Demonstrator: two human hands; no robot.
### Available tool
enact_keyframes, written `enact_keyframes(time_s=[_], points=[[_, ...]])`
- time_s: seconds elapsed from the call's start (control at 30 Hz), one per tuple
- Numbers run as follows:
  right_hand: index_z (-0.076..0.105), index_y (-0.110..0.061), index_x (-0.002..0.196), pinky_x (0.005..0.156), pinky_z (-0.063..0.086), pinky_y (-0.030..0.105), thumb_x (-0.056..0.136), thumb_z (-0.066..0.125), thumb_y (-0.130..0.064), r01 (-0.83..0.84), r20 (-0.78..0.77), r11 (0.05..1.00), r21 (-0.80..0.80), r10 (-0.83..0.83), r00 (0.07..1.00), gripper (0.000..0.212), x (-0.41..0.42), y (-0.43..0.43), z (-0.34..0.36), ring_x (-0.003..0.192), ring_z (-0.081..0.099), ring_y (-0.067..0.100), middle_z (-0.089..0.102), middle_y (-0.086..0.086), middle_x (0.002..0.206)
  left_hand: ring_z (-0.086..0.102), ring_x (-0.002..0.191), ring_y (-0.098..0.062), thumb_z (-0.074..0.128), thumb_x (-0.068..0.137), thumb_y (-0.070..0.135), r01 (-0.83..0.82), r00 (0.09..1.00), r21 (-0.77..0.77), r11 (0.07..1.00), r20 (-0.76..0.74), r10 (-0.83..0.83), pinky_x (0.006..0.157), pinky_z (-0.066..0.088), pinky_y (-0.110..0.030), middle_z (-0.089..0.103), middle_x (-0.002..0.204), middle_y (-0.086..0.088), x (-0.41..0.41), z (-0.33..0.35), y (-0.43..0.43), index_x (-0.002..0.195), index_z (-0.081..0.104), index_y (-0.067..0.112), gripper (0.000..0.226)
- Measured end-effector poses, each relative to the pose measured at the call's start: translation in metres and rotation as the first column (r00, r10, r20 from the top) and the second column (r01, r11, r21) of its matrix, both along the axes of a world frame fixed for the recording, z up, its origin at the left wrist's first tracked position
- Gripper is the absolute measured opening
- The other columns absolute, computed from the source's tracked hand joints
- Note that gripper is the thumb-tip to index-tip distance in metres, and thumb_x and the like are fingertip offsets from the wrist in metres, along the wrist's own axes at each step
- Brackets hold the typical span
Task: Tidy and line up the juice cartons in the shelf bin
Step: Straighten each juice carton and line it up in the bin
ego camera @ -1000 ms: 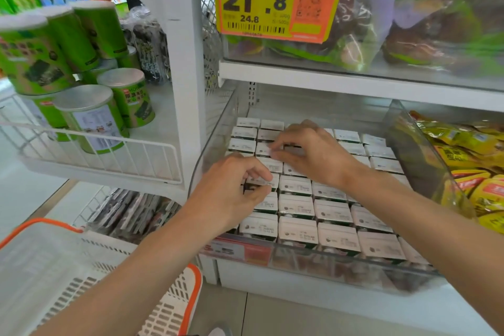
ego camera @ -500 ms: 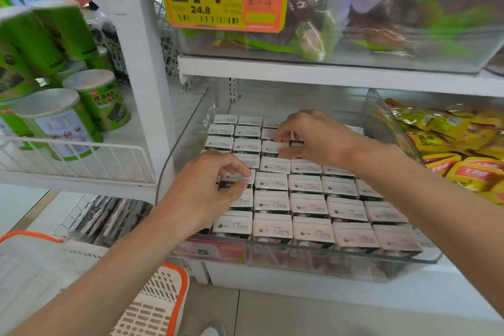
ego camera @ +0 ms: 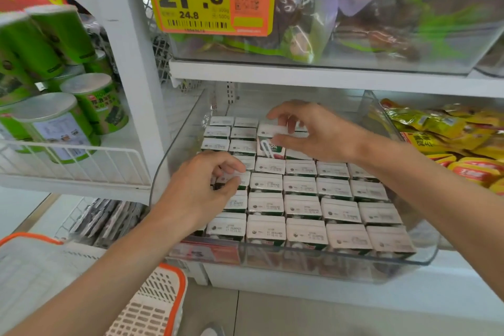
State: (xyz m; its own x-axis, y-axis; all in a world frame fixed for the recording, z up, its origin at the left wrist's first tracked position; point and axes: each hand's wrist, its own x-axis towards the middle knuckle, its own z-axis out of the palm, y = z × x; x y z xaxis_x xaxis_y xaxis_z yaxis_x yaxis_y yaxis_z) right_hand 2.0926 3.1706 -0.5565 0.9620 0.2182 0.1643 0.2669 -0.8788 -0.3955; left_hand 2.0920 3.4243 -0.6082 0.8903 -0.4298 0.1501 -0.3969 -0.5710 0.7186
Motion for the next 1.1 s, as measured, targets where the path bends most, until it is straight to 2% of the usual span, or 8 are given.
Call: enact_keyframes(time_s=[0.17, 0.3, 0.43, 0.57, 0.67, 0.77, 0.87, 1.1], points=[[0.066, -0.014, 0.139, 0.094, 0.05, 0.024, 0.099, 0.072, -0.026, -0.027, 0.326, 0.999, 0.04, 0.012, 0.945, 0.042, -0.051, 0.003, -0.004, 0.101, 0.059, 0.007, 0.059, -0.004, 0.121, 0.06, 0.104, 0.004, 0.074, 0.095, 0.024, -0.004, 1.0, -0.089, 0.996, 0.02, 0.006, 0.093, 0.052, -0.026, 0.065, 0.109, 0.021, 0.0, 0.002, -0.008, 0.131, 0.058, 0.043, 0.044], [0.066, -0.012, 0.138, 0.092, 0.047, 0.018, 0.101, 0.069, -0.025, -0.061, 0.474, 0.992, 0.113, 0.0, 0.88, 0.039, -0.085, 0.007, -0.01, 0.103, 0.059, 0.01, 0.056, -0.001, 0.12, 0.052, 0.132, 0.004, 0.068, 0.095, 0.043, 0.172, 0.985, -0.149, 0.974, 0.038, -0.168, 0.111, 0.047, -0.036, 0.059, 0.141, 0.026, -0.011, 0.015, -0.022, 0.154, 0.042, 0.044, 0.065], [0.069, -0.014, 0.135, 0.097, 0.052, 0.021, 0.098, 0.073, -0.024, -0.026, 0.388, 0.928, 0.37, -0.129, 0.913, 0.038, -0.101, 0.012, -0.016, 0.104, 0.066, 0.01, 0.062, -0.002, 0.118, 0.065, 0.12, 0.002, 0.07, 0.096, 0.028, 0.247, 0.969, -0.24, 0.939, 0.033, -0.246, 0.108, 0.049, -0.028, 0.072, 0.125, 0.022, -0.018, 0.021, -0.035, 0.138, 0.064, 0.03, 0.042], [0.068, -0.022, 0.133, 0.09, 0.06, 0.024, 0.088, 0.081, -0.026, 0.093, 0.161, 0.721, 0.687, -0.276, 0.948, 0.047, -0.108, 0.011, -0.019, 0.099, 0.074, 0.012, 0.07, -0.002, 0.118, 0.072, 0.108, 0.003, 0.073, 0.093, 0.016, 0.194, 0.961, -0.415, 0.889, -0.103, -0.258, 0.088, 0.05, -0.006, 0.077, 0.114, 0.021, -0.021, 0.02, -0.044, 0.125, 0.072, 0.027, 0.033], [0.071, -0.021, 0.125, 0.087, 0.064, 0.031, 0.086, 0.083, -0.025, 0.169, 0.032, 0.66, 0.732, -0.282, 0.959, 0.041, -0.114, 0.009, -0.027, 0.097, 0.077, 0.013, 0.077, -0.003, 0.111, 0.071, 0.108, 0.004, 0.073, 0.088, 0.034, 0.181, 0.951, -0.442, 0.879, -0.149, -0.271, 0.086, 0.049, -0.004, 0.077, 0.113, 0.021, -0.023, 0.018, -0.048, 0.123, 0.073, 0.034, 0.035], [0.073, -0.018, 0.12, 0.081, 0.062, 0.023, 0.088, 0.082, -0.019, 0.186, -0.019, 0.595, 0.782, -0.275, 0.961, 0.034, -0.116, 0.006, -0.032, 0.091, 0.078, 0.011, 0.08, -0.002, 0.102, 0.074, 0.106, -0.002, 0.074, 0.084, 0.041, 0.172, 0.929, -0.477, 0.862, -0.212, -0.303, 0.084, 0.053, -0.007, 0.079, 0.111, 0.017, -0.024, 0.016, -0.049, 0.123, 0.072, 0.036, 0.04], [0.074, -0.015, 0.118, 0.078, 0.06, 0.018, 0.087, 0.082, -0.017, 0.199, -0.048, 0.55, 0.811, -0.277, 0.96, 0.032, -0.117, 0.002, -0.035, 0.087, 0.079, 0.011, 0.081, -0.002, 0.1, 0.077, 0.104, -0.009, 0.073, 0.085, 0.036, 0.169, 0.909, -0.495, 0.852, -0.256, -0.329, 0.082, 0.057, -0.012, 0.08, 0.111, 0.011, -0.026, 0.014, -0.051, 0.128, 0.069, 0.032, 0.043], [0.077, -0.017, 0.109, 0.084, 0.062, 0.023, 0.088, 0.082, -0.019, 0.249, -0.106, 0.501, 0.829, -0.296, 0.949, 0.022, -0.118, -0.002, -0.039, 0.093, 0.08, 0.013, 0.082, -0.005, 0.102, 0.076, 0.109, -0.015, 0.051, 0.106, 0.017, 0.173, 0.897, -0.477, 0.862, -0.286, -0.338, 0.092, 0.059, -0.024, 0.079, 0.119, 0.004, -0.028, 0.016, -0.051, 0.142, 0.063, 0.018, 0.037]])
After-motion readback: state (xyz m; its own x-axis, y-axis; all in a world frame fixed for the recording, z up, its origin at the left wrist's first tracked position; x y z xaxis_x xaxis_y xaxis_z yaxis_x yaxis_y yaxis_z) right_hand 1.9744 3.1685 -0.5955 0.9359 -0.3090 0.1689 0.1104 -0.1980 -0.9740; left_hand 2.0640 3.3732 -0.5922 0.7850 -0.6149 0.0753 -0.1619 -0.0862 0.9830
